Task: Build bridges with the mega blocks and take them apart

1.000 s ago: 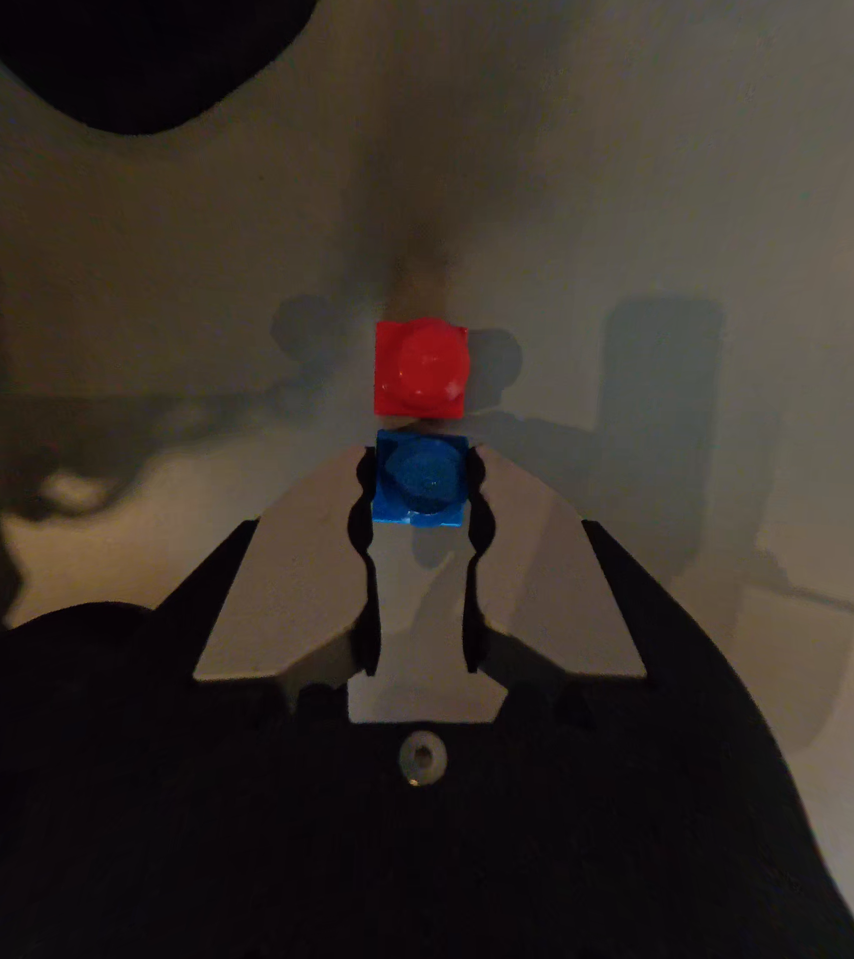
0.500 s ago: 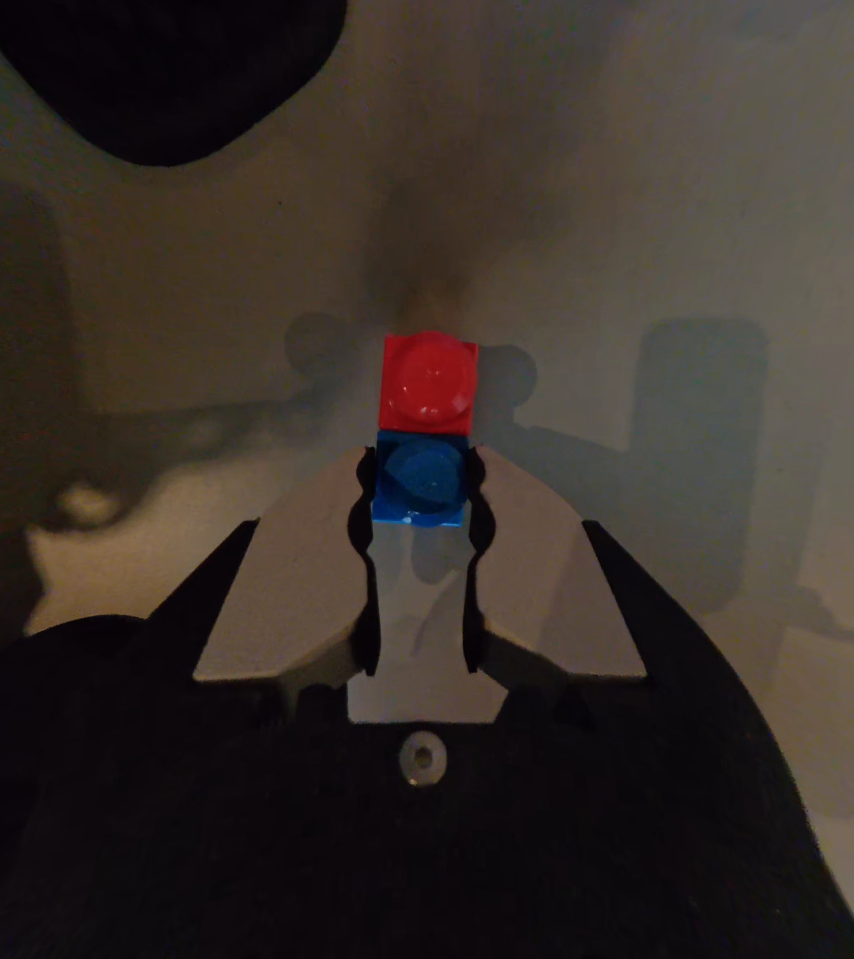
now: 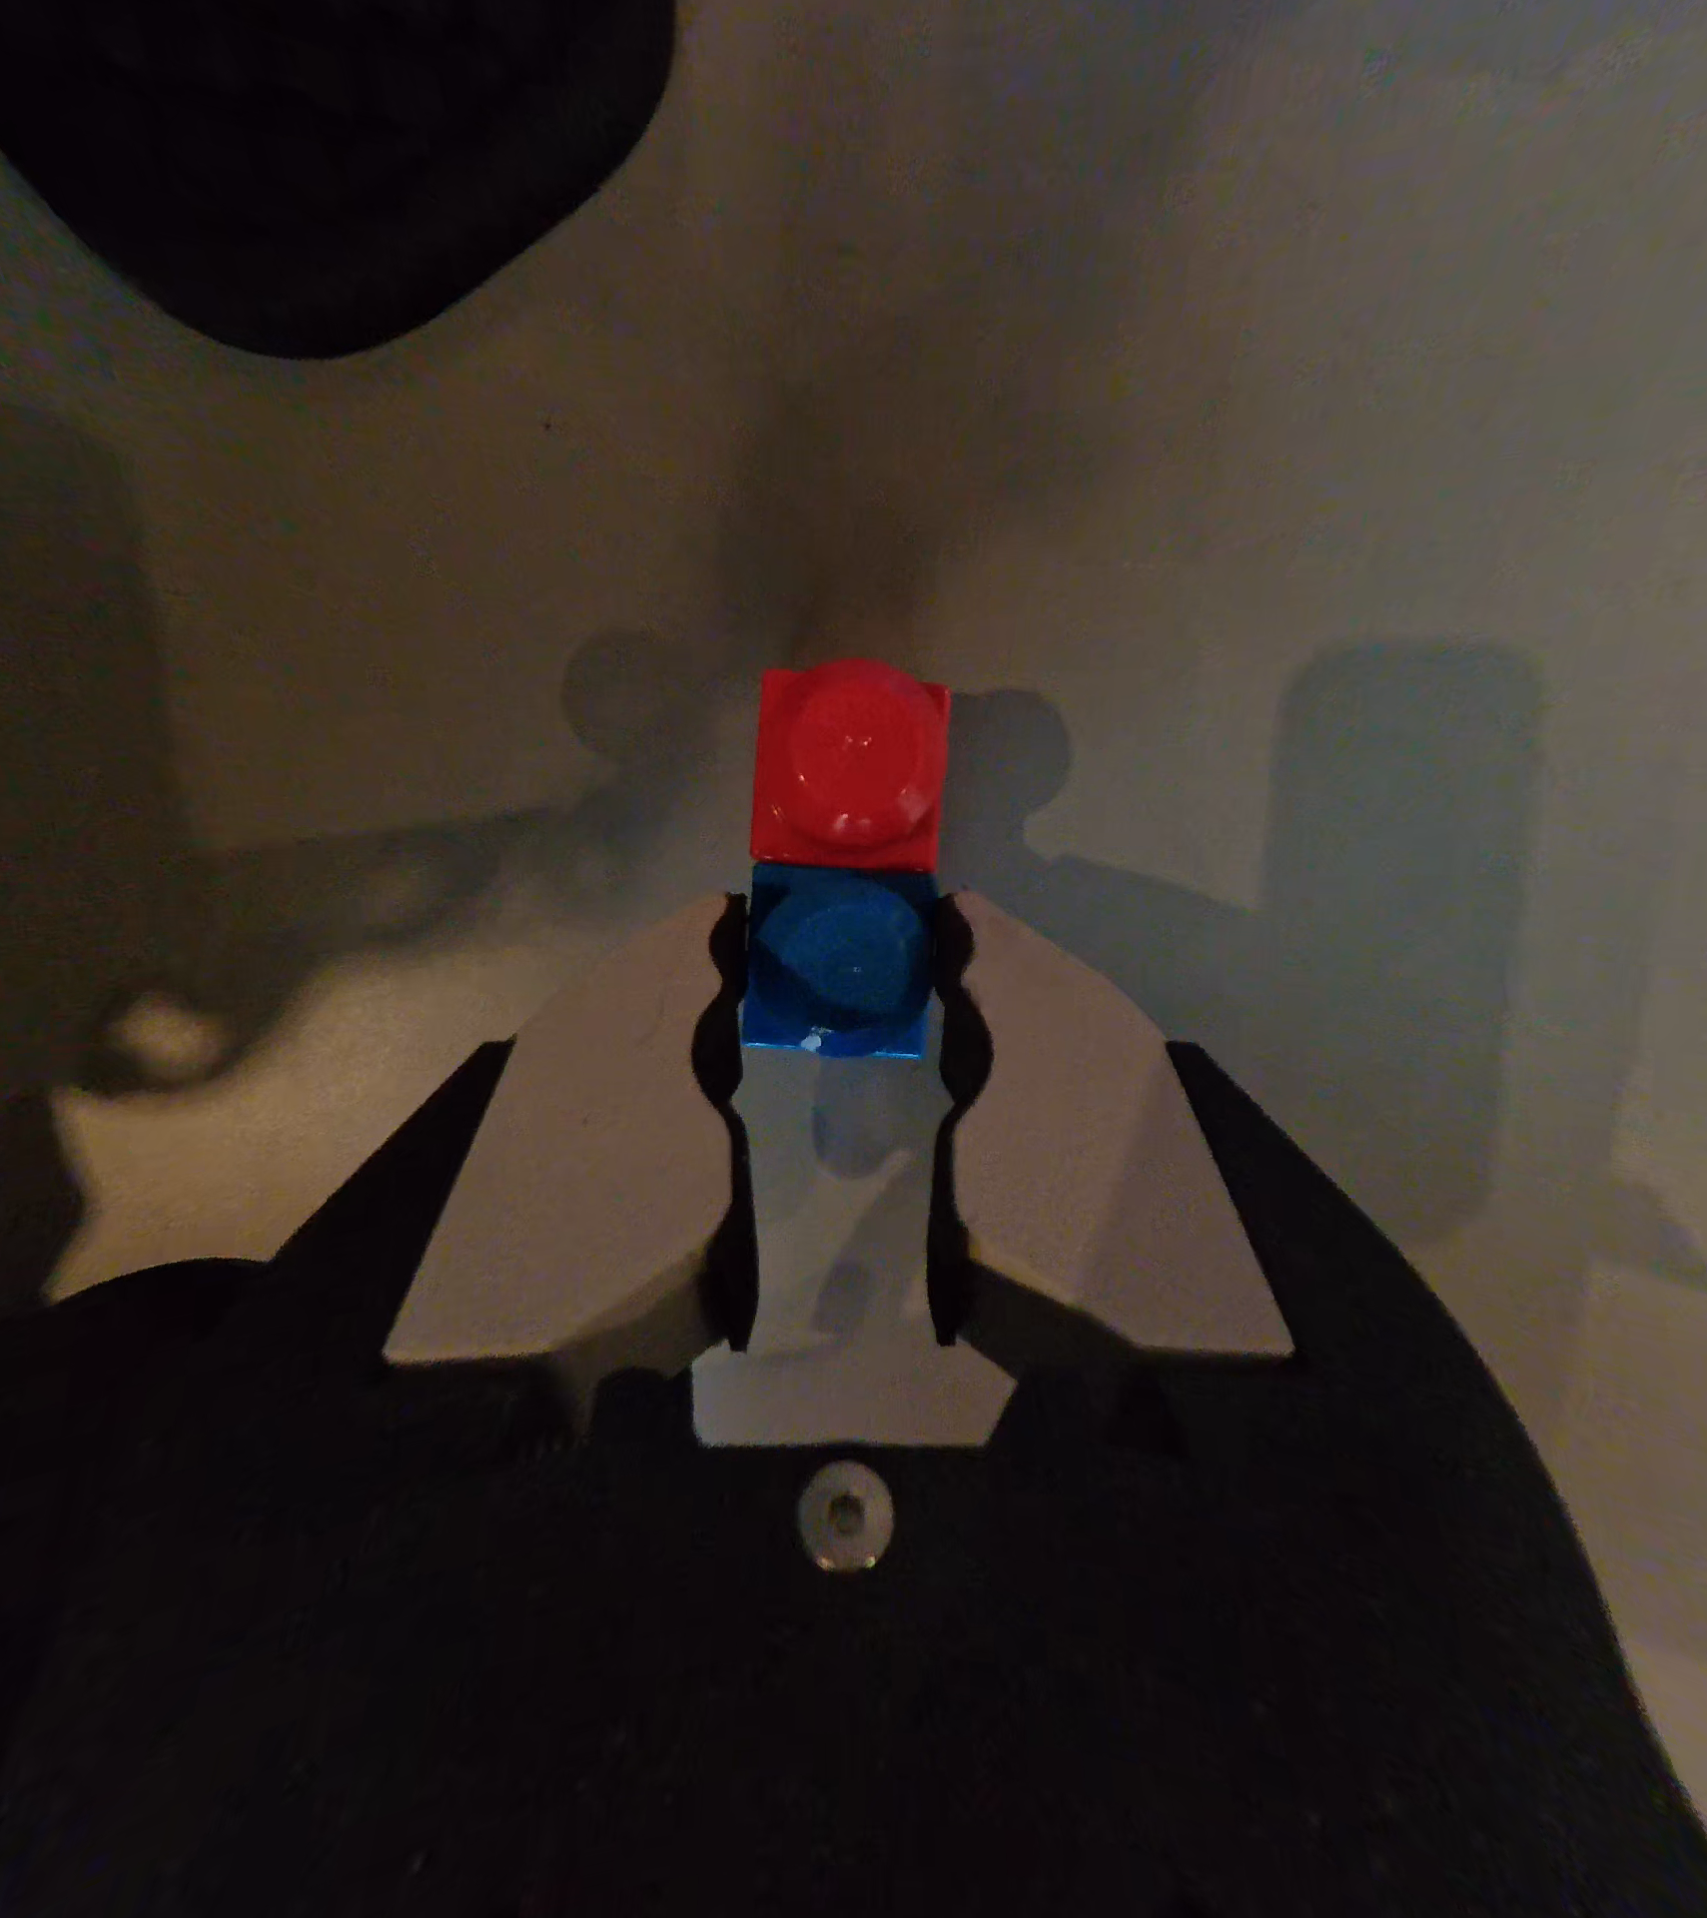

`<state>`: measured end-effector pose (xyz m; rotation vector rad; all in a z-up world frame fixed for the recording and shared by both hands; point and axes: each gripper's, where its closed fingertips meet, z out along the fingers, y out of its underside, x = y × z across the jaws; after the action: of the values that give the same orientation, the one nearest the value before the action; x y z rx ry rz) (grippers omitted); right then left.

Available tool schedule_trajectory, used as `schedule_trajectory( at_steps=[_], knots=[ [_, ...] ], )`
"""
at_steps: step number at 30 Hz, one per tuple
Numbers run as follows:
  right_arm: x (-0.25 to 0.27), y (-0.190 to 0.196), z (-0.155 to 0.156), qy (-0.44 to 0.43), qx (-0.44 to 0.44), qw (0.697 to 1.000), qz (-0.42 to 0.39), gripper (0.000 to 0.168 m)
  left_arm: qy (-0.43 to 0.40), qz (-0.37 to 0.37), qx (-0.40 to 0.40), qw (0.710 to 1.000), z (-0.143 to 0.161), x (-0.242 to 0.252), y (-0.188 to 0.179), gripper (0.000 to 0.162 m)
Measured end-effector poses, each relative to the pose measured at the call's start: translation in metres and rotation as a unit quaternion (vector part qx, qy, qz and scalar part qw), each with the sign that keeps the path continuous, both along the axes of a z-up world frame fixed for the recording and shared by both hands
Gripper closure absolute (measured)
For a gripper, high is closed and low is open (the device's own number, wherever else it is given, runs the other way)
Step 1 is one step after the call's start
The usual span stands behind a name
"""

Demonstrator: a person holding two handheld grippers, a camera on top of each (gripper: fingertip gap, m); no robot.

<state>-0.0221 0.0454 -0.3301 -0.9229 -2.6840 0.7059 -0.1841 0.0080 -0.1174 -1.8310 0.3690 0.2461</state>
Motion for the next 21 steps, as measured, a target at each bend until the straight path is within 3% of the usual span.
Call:
schedule_trajectory(
  at_steps=[21],
  knots=[
    [-0.0029,-0.0031,0.0018,0.0,-0.006,1.0,-0.02,0.135,0.002,-0.001,0.001,1.0,0.0006,-0.0001,0.0002,0.113]
  ],
)
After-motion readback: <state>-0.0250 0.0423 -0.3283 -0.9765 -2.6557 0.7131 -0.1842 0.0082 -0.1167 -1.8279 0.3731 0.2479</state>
